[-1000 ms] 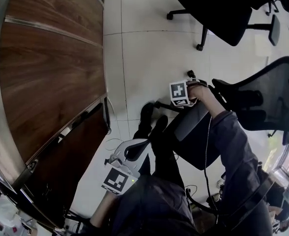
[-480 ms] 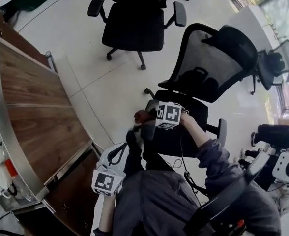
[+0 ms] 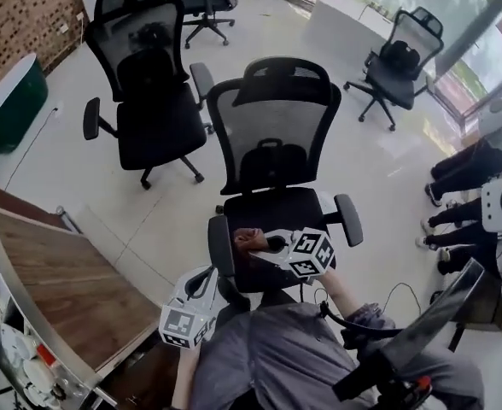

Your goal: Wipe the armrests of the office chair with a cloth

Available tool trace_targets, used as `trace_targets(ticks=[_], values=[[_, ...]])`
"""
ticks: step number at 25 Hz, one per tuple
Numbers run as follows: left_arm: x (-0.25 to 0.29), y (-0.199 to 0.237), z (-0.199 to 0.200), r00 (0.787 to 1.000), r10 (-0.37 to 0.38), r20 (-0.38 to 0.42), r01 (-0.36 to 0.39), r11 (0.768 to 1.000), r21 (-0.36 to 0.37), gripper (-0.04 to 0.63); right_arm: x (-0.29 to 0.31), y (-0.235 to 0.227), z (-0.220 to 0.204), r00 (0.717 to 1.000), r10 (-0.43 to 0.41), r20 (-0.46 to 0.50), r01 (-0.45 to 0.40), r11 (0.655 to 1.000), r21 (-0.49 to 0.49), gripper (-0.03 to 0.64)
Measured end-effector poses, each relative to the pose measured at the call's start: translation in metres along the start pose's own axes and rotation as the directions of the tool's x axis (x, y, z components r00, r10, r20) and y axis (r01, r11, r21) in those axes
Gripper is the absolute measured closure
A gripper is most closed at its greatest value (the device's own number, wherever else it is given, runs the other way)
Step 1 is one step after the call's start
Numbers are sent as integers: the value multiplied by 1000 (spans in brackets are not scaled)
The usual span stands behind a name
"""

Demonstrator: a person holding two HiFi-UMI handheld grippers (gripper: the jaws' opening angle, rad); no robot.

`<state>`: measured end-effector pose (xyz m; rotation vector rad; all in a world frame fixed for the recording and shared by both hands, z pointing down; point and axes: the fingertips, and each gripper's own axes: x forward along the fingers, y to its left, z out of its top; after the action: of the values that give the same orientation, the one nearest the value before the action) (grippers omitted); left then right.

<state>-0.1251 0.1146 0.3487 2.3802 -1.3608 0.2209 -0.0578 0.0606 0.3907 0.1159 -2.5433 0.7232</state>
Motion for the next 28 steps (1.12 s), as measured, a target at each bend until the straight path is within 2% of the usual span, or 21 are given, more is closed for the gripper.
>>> trace_targets(ticks=[2,4,6,10,16,19,28], values=[[21,-23,11,997,-75,-18,76,996,50,580,-35,-9,9,986,-99,135,87,992,88,563],[41,-46,22,989,-140,-40,143,984,106,580,-71,-19,14,950,-173,258,126,974,188,563],[57,-67,31,982,-180,-54,186,972,144,580,-105,-26,13,915,-225,335,145,958,247,563],[84,-104,44,975,-215,-59,222,960,172,578,-164,-38,3,871,-297,393,201,942,268,563],[120,-152,42,963,-254,-85,266,946,184,580,-226,-52,-9,808,-358,468,219,920,325,563],[138,-167,50,965,-251,-77,261,945,197,580,-247,-62,-10,795,-367,483,227,918,324,563],[155,-180,61,972,-226,-68,236,949,208,580,-267,-75,-2,791,-356,498,243,929,279,563]])
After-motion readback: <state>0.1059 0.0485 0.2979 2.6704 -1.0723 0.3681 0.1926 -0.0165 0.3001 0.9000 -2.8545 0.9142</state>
